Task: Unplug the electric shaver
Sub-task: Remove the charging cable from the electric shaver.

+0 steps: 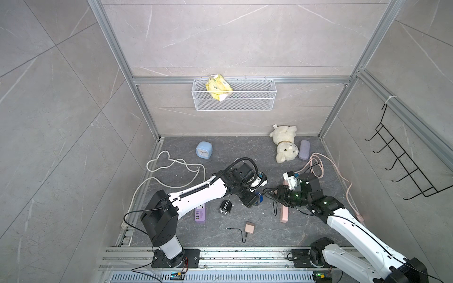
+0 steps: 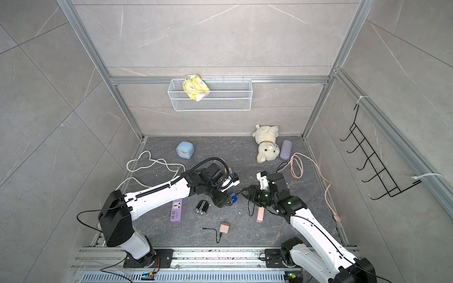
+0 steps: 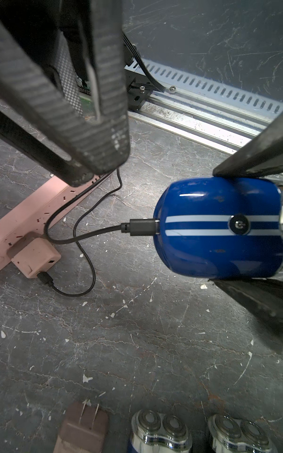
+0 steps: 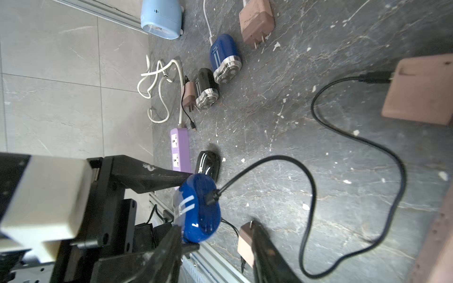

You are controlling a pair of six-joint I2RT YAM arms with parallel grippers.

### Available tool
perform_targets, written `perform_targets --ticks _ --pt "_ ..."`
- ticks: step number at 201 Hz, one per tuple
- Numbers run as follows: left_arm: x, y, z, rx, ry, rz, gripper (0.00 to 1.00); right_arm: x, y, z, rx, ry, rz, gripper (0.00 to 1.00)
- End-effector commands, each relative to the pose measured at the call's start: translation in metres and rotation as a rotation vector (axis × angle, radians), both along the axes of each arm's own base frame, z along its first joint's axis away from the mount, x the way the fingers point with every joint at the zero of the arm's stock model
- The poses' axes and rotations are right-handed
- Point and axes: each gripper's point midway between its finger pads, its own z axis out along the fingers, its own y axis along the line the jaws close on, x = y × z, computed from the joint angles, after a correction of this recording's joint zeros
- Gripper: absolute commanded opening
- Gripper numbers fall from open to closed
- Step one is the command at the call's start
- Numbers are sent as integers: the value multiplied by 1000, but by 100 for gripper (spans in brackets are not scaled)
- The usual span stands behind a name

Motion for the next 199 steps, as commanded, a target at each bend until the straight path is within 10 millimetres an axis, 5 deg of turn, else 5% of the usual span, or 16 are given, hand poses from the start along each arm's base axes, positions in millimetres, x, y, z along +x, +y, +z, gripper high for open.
perform_targets --ticks 1,199 --pt "-6 -5 25 -76 -13 -14 46 1 11 -2 48 19 20 45" --pt "-7 -6 26 -89 -17 -20 47 14 28 -25 108 66 -8 30"
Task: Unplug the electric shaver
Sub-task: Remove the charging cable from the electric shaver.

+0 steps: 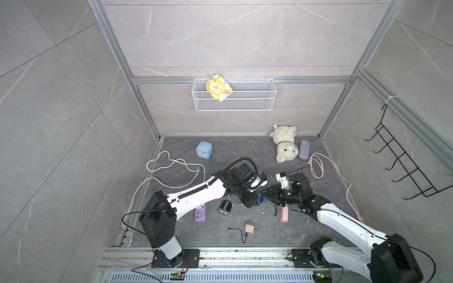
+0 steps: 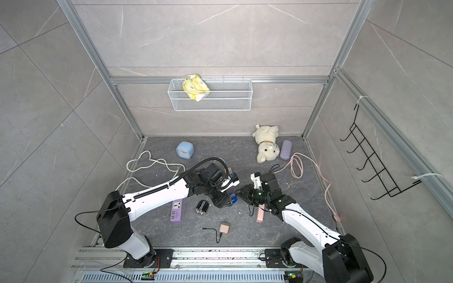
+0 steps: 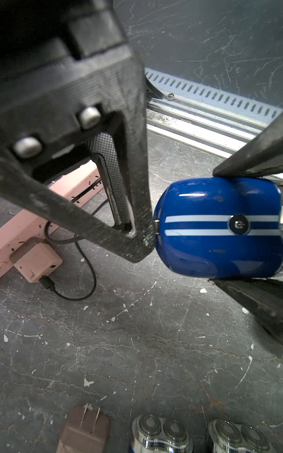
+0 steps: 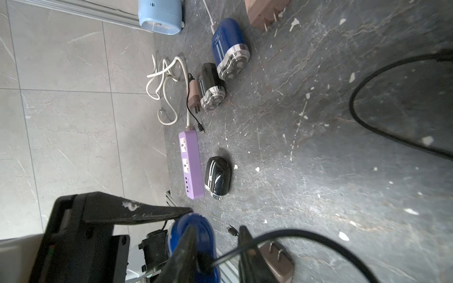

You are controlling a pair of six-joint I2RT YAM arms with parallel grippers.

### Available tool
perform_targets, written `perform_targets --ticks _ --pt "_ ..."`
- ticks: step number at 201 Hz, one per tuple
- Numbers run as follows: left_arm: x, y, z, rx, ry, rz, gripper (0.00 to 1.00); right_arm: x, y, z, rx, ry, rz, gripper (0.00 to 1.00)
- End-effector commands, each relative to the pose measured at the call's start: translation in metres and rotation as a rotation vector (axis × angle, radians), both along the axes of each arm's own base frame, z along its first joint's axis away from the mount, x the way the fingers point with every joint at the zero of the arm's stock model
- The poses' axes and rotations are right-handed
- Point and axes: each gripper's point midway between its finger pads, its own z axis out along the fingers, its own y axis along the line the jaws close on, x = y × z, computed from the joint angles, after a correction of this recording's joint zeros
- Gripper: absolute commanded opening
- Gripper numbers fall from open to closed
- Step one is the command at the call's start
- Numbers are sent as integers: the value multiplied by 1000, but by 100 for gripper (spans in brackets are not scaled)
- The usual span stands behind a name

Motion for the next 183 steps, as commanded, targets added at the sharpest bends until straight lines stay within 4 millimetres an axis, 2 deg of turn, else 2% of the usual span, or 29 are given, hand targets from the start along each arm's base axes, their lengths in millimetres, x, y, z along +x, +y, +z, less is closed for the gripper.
perform_targets --ticks 1,47,183 --pt "-3 -6 23 -76 -24 -14 47 -2 2 -1 11 -3 3 30" --pt "-2 -6 23 -77 -31 -11 47 0 5 -3 42 23 -8 28" --pt "-2 -5 23 -83 -37 -2 48 2 7 -9 110 38 -43 14"
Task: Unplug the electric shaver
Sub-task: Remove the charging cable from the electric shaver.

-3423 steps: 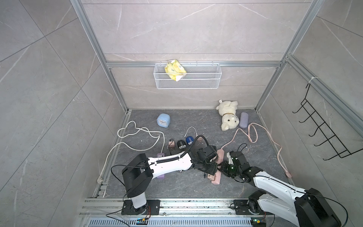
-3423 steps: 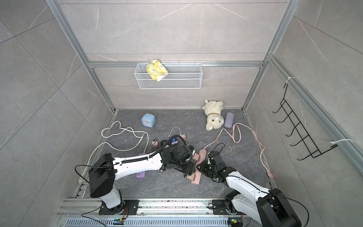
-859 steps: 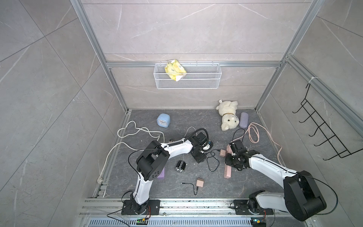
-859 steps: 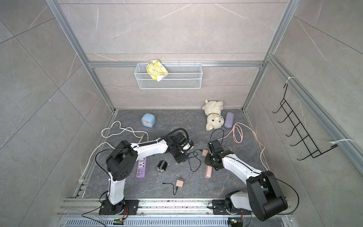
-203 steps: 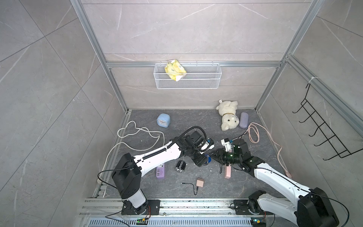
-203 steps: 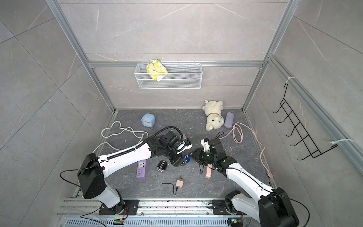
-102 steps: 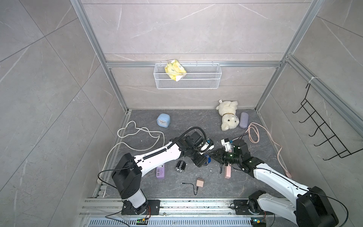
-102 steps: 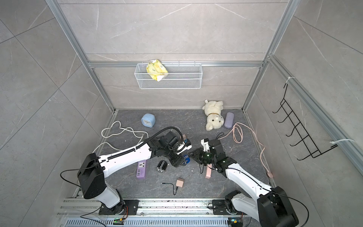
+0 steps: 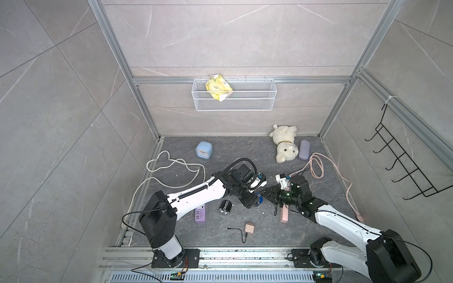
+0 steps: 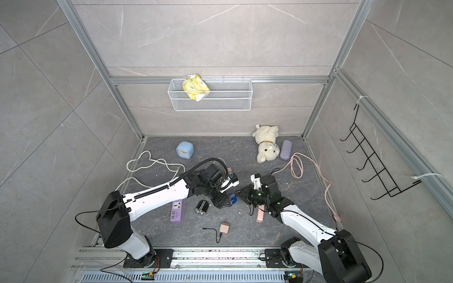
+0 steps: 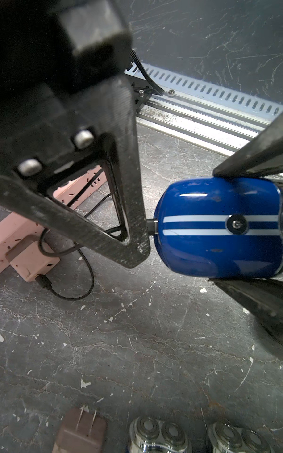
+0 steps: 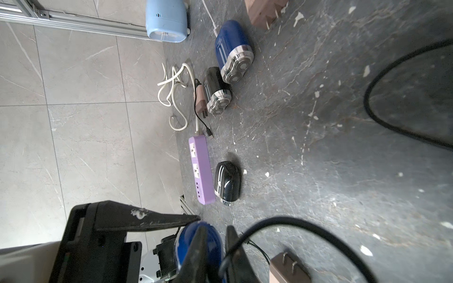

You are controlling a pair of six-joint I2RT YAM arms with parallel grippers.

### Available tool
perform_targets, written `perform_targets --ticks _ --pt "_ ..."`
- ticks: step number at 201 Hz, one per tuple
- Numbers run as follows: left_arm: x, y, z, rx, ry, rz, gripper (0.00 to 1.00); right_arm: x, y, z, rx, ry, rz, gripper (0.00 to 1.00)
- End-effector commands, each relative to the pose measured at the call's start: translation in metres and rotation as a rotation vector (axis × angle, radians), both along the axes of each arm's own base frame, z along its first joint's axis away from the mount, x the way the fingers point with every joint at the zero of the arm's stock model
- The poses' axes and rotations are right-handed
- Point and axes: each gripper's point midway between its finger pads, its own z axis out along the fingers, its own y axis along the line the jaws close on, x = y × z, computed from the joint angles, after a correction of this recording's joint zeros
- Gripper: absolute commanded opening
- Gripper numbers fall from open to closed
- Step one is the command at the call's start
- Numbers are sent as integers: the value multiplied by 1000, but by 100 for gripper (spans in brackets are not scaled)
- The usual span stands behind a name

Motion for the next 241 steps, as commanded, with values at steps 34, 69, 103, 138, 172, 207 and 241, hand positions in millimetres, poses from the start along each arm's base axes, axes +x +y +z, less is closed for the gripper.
perform_targets --ticks 34,69,103,138,172,207,241 --pt "1 -6 31 -93 -53 10 48 0 -1 1 28 -15 -26 4" --pt "0 -7 39 -134 -54 23 48 2 -2 -1 43 -11 -47 2" --pt "-7 -2 40 -147 -41 22 48 3 -3 -3 52 -8 -62 0" --pt "-15 3 39 -170 -19 25 45 6 -3 -5 61 -3 -76 0" --pt "-22 9 39 -183 -7 32 44 8 -8 -8 62 3 -91 0" --pt "-29 14 38 -195 9 29 43 11 -12 -7 68 5 -104 0" --pt "-28 21 32 -179 -7 50 43 12 -15 -6 61 5 -108 0"
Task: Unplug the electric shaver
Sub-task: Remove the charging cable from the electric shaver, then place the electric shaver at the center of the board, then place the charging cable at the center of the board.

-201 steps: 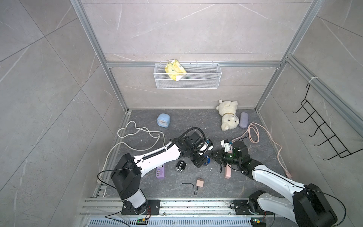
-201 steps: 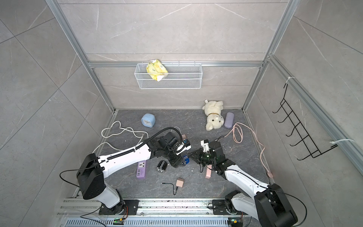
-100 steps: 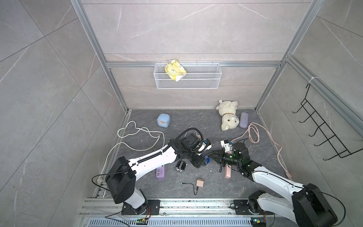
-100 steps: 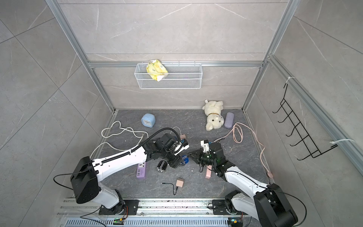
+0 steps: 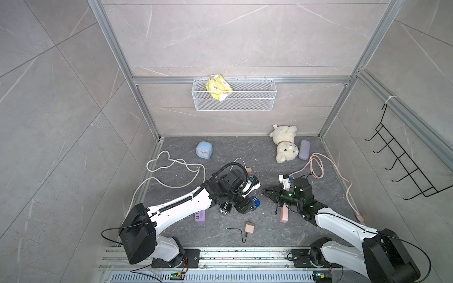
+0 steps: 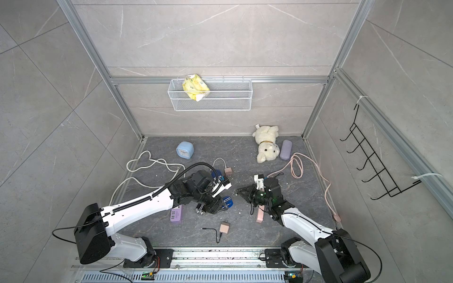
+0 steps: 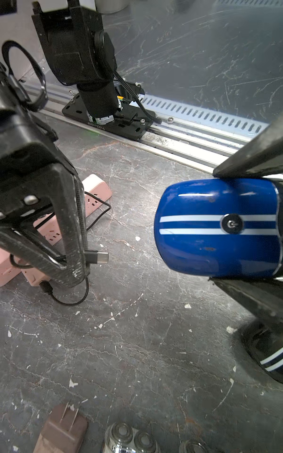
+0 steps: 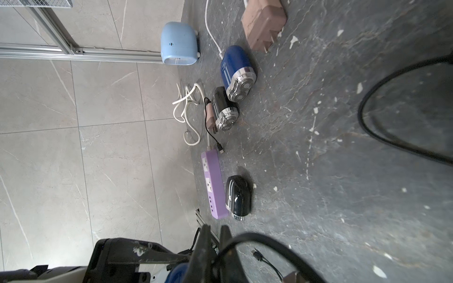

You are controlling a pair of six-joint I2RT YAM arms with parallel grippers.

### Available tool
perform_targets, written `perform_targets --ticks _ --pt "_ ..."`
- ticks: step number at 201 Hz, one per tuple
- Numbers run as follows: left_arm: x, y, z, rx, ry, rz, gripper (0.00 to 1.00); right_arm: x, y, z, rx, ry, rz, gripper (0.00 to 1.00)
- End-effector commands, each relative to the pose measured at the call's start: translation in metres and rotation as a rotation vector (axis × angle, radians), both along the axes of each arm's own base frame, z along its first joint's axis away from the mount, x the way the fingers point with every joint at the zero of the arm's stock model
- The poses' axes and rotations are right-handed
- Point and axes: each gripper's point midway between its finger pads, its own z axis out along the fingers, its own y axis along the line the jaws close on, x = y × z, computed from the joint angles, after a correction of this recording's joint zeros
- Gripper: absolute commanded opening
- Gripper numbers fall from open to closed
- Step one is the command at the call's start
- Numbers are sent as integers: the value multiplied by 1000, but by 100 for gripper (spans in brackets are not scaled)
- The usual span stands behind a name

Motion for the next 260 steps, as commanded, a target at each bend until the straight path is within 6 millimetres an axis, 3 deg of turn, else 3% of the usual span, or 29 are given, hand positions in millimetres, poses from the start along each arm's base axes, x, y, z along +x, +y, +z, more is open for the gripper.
perform_targets --ticks 1,37,66,88,127,186,260 --pt "-4 -1 12 -44 -12 -3 43 0 -4 -7 -21 18 -15 0" --pt "26 7 -15 53 -55 124 47 -9 -9 -17 -158 38 51 0" --pt "47 0 -37 86 -22 193 46 -18 -21 -15 -288 25 83 0" --pt "60 -11 -56 109 4 213 45 -23 -24 -14 -320 22 101 0" --pt "82 -13 -87 177 56 290 43 -30 -24 -24 -327 37 108 0" --pt "100 2 -100 183 80 374 43 -35 -19 -39 -357 54 126 0" --pt "103 16 -114 230 103 419 60 -37 1 -51 -399 60 179 0"
